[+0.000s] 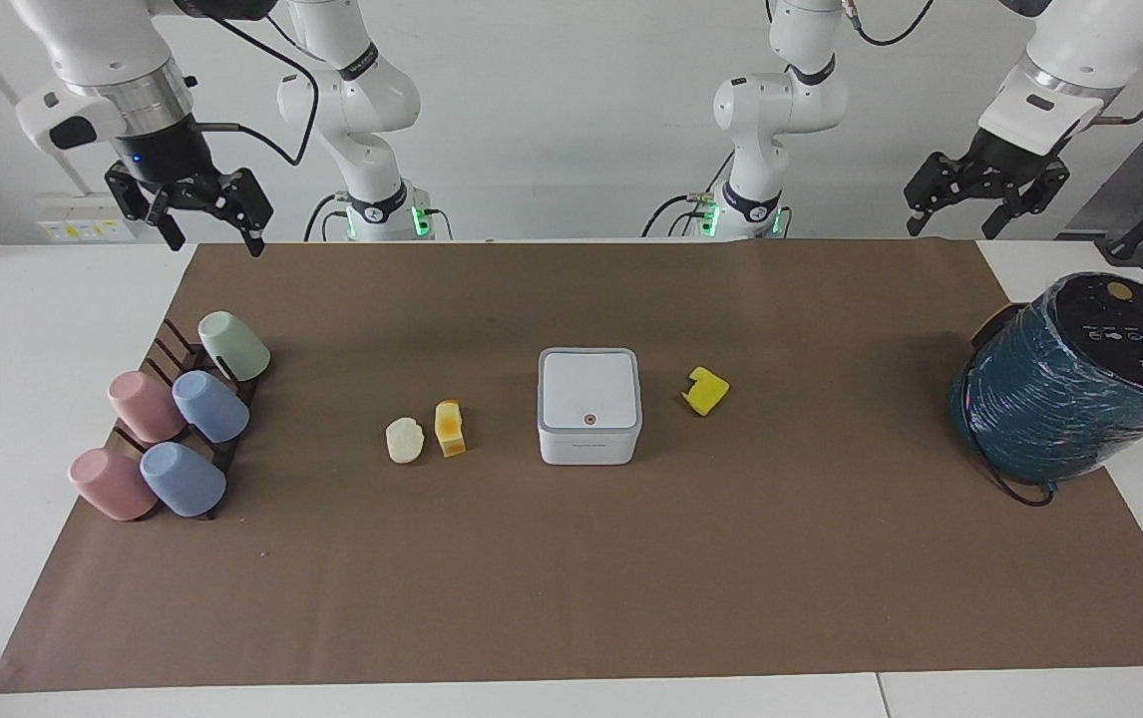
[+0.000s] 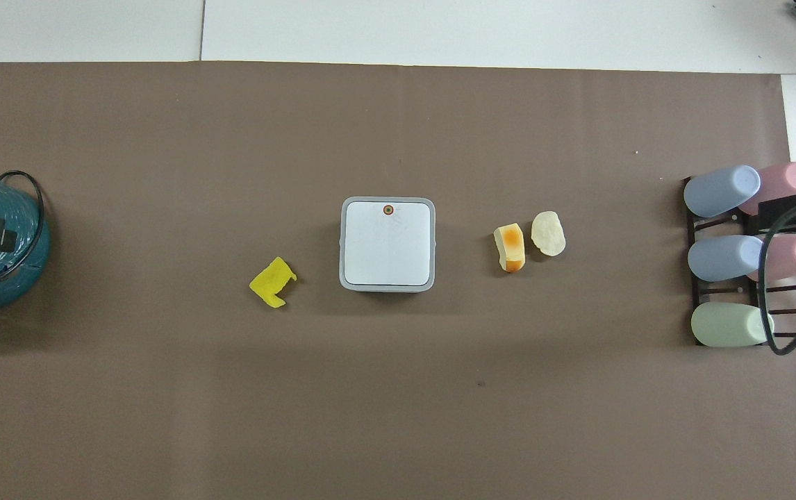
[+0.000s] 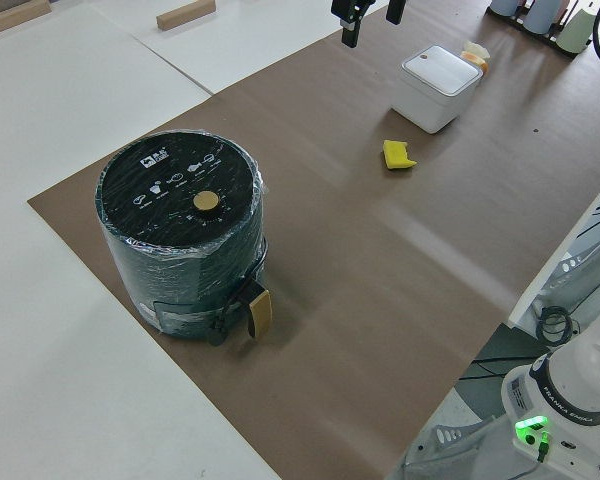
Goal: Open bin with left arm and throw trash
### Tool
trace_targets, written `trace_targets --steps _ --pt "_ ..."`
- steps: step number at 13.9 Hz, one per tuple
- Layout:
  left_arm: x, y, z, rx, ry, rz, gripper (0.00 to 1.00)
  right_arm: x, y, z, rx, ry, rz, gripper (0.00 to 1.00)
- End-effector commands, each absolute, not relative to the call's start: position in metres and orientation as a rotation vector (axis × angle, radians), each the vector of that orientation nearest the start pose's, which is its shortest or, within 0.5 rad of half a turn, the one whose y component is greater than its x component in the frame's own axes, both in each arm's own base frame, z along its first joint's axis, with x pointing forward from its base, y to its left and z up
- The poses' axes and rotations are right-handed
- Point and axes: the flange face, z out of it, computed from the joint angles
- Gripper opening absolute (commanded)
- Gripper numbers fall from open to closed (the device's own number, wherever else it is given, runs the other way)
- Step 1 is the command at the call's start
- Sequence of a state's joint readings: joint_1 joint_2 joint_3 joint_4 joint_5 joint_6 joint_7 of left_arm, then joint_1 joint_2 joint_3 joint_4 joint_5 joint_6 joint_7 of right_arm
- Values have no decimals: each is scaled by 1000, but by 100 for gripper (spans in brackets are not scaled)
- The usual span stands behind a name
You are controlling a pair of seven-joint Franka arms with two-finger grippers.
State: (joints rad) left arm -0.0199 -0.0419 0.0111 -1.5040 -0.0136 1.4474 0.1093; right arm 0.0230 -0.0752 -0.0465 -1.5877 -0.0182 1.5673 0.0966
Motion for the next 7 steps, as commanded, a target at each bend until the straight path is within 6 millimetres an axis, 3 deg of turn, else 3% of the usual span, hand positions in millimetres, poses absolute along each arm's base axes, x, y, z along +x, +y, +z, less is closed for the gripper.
trace_targets --steps 1,7 --pt "520 -4 664 -3141 174 48 100 526 -15 660 -3140 186 -92 100" --pt "517 -5 658 -3142 169 65 100 526 -16 660 -3139 189 -92 100"
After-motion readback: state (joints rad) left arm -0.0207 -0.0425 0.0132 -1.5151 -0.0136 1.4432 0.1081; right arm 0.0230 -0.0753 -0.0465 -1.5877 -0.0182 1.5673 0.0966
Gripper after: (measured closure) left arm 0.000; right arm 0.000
